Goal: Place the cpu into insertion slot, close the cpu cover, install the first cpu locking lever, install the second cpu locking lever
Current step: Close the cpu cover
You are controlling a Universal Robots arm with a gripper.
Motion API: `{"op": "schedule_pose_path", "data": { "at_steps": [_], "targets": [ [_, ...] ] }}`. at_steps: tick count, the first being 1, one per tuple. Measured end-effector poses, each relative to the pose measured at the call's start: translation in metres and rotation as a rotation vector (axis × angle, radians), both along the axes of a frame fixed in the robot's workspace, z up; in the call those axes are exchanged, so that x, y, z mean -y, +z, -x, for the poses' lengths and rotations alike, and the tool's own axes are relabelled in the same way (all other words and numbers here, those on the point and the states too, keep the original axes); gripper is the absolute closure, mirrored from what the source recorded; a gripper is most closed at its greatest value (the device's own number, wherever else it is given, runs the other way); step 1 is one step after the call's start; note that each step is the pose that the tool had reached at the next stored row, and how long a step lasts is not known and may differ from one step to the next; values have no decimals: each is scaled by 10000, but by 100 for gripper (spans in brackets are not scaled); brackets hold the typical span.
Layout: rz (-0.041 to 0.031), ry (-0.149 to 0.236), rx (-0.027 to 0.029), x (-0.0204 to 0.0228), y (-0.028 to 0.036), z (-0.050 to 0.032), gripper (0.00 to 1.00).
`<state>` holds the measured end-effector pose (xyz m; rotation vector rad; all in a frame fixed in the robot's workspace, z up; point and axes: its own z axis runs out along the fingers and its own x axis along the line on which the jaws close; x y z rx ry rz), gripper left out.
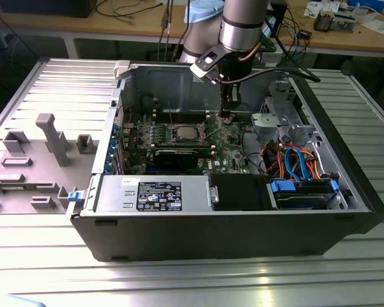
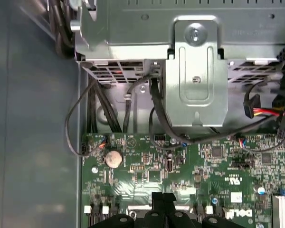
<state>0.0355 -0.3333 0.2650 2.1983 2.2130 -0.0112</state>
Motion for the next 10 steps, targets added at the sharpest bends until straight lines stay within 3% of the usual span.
{"op": "schedule_pose_path", "data": {
  "at_steps": [4, 10],
  "targets": [
    [4, 216, 1, -4, -55, -88, 89],
    [5, 293, 0, -5, -147, -103, 89]
  ]
}}
